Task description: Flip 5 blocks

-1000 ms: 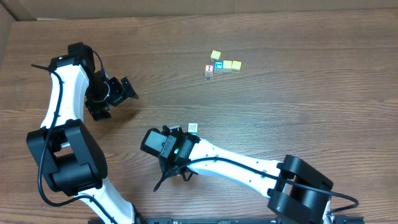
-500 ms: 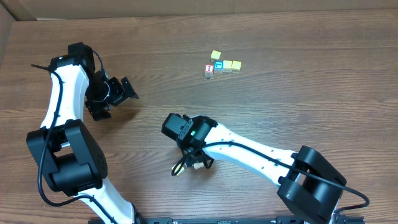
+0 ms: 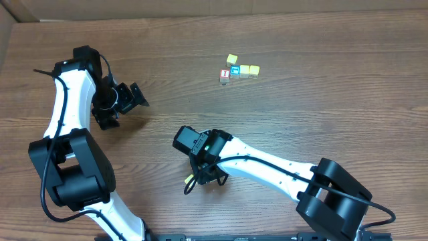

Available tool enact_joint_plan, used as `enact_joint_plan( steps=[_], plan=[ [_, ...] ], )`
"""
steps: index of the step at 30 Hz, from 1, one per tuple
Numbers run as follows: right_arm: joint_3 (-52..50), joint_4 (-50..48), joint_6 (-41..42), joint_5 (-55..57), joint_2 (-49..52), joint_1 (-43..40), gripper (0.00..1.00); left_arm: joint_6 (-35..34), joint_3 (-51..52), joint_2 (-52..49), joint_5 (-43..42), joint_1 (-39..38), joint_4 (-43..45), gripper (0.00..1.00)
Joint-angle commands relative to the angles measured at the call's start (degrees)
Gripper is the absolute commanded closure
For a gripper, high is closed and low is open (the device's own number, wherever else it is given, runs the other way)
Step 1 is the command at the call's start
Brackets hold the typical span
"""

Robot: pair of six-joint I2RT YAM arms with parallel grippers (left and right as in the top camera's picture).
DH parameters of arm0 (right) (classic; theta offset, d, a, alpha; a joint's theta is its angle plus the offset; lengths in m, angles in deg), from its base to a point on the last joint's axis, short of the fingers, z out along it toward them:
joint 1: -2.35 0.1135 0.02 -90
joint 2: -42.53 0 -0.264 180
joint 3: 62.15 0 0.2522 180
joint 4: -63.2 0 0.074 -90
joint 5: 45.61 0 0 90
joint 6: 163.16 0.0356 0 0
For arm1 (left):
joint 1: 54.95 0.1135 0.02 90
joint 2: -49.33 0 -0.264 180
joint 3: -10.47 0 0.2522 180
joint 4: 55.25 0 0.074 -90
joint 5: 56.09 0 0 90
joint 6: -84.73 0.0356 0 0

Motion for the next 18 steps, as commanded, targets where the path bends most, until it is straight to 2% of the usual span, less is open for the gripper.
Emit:
enact_joint_plan(
  steps=[1, 18],
  plan=[
    [-1.3, -0.7, 1.7, 1.6, -0.7, 0.7, 0.52, 0.5, -0.9, -0.3, 0.1, -0.4, 0.0, 0.00],
    [-5.1, -6.1, 1.9, 1.1, -0.3, 0.8, 0.58, 0.5, -0.9, -0.3, 0.1, -0.4, 0.0, 0.00]
  ],
)
